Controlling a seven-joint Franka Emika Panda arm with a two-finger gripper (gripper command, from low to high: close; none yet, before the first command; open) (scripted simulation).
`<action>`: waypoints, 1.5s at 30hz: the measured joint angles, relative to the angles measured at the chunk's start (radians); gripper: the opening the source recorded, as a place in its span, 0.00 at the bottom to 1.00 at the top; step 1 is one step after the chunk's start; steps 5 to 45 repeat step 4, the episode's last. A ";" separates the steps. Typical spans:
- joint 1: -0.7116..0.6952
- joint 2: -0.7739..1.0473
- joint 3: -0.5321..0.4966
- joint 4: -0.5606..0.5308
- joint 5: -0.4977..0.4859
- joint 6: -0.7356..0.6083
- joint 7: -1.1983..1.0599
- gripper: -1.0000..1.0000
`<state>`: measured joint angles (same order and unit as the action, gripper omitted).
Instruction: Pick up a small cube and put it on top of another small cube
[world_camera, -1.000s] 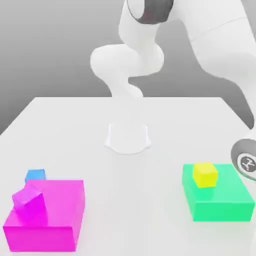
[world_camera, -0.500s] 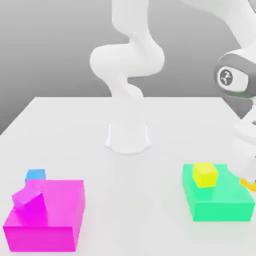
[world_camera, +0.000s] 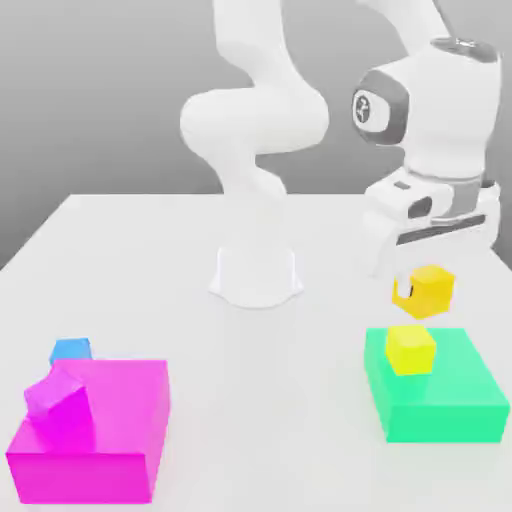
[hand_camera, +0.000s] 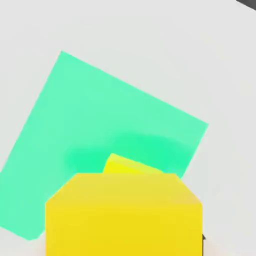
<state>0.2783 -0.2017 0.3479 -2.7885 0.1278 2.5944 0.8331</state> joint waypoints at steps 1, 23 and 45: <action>-0.003 0.028 0.004 -0.006 -0.008 0.034 0.006 1.00; -0.003 0.028 0.004 -0.006 -0.008 0.034 0.006 1.00; -0.003 0.028 0.004 -0.006 -0.008 0.034 0.006 1.00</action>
